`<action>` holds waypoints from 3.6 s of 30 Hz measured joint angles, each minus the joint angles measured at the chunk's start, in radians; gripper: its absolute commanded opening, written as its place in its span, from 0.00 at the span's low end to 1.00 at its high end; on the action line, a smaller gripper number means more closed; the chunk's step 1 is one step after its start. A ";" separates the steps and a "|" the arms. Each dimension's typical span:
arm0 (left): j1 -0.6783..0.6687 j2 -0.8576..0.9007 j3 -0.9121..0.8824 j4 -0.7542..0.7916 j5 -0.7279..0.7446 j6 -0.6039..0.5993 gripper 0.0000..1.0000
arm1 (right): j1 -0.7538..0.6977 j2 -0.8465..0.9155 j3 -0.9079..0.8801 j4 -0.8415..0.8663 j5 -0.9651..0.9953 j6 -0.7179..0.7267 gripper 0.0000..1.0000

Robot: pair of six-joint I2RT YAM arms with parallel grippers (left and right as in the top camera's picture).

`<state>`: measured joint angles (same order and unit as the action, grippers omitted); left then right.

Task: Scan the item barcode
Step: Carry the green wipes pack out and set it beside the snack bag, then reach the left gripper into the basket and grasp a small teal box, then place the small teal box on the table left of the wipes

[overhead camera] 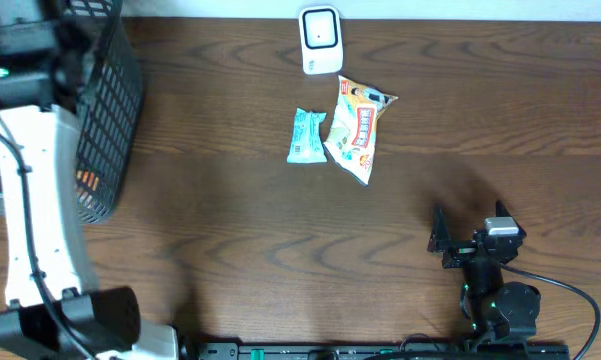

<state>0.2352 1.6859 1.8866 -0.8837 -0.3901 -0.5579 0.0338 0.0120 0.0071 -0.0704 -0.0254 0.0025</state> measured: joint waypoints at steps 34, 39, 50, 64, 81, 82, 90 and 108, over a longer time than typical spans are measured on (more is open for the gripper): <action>0.385 0.456 -0.048 -0.146 0.145 -0.114 0.72 | 0.000 0.000 0.000 0.000 0.000 0.000 0.99; 0.424 0.455 -0.048 -0.148 0.149 -0.114 0.72 | 0.000 0.000 0.000 0.000 0.000 0.000 0.99; 0.440 0.455 -0.053 -0.162 0.152 -0.103 0.72 | 0.000 0.000 0.000 0.000 0.000 0.000 0.99; 0.443 0.455 -0.184 -0.043 0.147 -0.099 0.40 | 0.000 0.000 0.000 0.000 0.000 0.000 0.99; 0.445 0.344 -0.197 0.004 0.249 -0.096 0.08 | 0.000 0.000 0.000 0.000 0.000 0.000 0.99; 0.445 0.304 -0.197 0.021 0.270 -0.096 0.07 | 0.000 0.000 0.000 0.000 0.000 0.000 0.99; 0.445 -0.041 -0.179 0.100 0.489 -0.096 0.07 | 0.000 0.000 0.000 0.000 0.000 0.000 0.99; -0.089 -0.315 -0.174 0.174 1.047 0.166 0.08 | 0.000 0.000 0.000 0.000 0.000 0.000 0.99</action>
<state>0.1467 1.3708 1.7126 -0.7097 0.6567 -0.3916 0.0338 0.0120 0.0071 -0.0708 -0.0254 0.0025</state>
